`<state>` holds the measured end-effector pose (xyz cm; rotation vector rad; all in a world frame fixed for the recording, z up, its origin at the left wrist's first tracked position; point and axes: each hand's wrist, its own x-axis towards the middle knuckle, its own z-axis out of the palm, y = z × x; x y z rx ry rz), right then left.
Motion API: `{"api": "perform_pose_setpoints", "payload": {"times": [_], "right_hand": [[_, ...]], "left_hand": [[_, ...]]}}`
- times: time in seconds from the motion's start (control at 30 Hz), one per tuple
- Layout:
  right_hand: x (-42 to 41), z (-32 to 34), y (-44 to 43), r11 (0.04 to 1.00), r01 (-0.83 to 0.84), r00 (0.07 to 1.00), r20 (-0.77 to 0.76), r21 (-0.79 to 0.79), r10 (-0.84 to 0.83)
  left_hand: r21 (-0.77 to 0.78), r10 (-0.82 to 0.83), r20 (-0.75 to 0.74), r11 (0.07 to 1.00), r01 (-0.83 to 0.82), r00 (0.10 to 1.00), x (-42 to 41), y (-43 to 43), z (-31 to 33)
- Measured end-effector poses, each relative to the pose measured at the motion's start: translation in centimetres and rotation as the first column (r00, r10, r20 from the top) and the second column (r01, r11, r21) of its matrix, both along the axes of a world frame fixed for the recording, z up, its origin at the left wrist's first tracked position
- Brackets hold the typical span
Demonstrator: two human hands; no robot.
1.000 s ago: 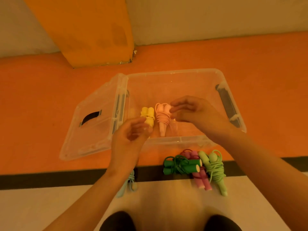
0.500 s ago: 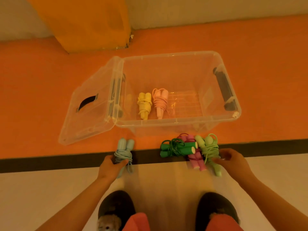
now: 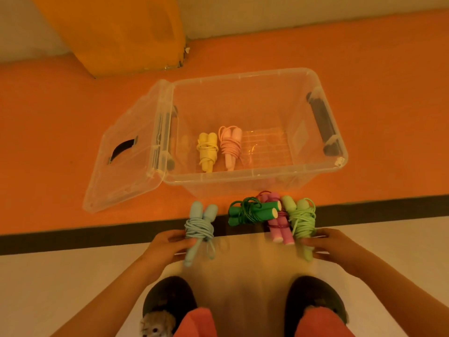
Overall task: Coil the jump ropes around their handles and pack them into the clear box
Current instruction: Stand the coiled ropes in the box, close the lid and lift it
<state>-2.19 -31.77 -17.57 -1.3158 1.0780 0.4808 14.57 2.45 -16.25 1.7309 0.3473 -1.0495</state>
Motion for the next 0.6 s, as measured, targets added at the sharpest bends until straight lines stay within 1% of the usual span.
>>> {"api": "perform_pose_setpoints", "payload": {"times": [0.1,0.17,0.23,0.27,0.33,0.37,0.43,0.47,0.53,0.6], "right_hand": [[-1.3,1.4,-0.8,0.979,-0.017,1.000,0.029,0.205,0.011],[-2.3,2.3,-1.3,0.931,-0.011,0.998,0.061,0.365,-0.013],[-2.8,3.8,-1.7,0.878,-0.076,0.991,0.134,0.472,0.013],[-2.6,4.8,-1.8,0.860,-0.129,0.983,0.180,0.494,0.044],[-1.7,7.0,-1.9,0.831,-0.257,0.950,0.285,0.493,0.124],[-1.0,8.3,-1.9,0.826,-0.324,0.925,0.339,0.461,0.174],[0.8,11.2,-2.0,0.840,-0.414,0.868,0.431,0.352,0.247],[1.8,12.7,-2.0,0.852,-0.431,0.843,0.471,0.298,0.261],[3.7,15.3,-2.1,0.889,-0.395,0.819,0.527,0.231,0.227],[5.5,16.9,-2.0,0.939,-0.297,0.811,0.565,0.175,0.152]], "left_hand": [[-0.174,-0.004,-0.126,0.985,-0.018,0.992,-0.9,-1.0,1.8],[-0.276,-0.062,-0.184,0.961,0.009,0.981,-1.3,-1.4,2.9],[-0.383,-0.139,-0.202,0.922,0.053,0.969,-1.8,-2.1,4.1],[-0.438,-0.165,-0.202,0.897,0.061,0.965,-1.9,-2.6,4.7],[-0.542,-0.195,-0.187,0.838,0.065,0.963,-1.8,-3.8,6.5],[-0.592,-0.219,-0.156,0.801,0.086,0.963,-1.6,-4.5,7.5],[-0.679,-0.288,-0.049,0.712,0.179,0.956,-1.0,-5.9,10.0],[-0.701,-0.293,0.001,0.681,0.209,0.956,-0.6,-6.7,11.1],[-0.716,-0.230,0.075,0.665,0.213,0.970,0.5,-8.2,13.0],[-0.714,-0.131,0.098,0.681,0.161,0.987,1.9,-10.0,13.8]]}}
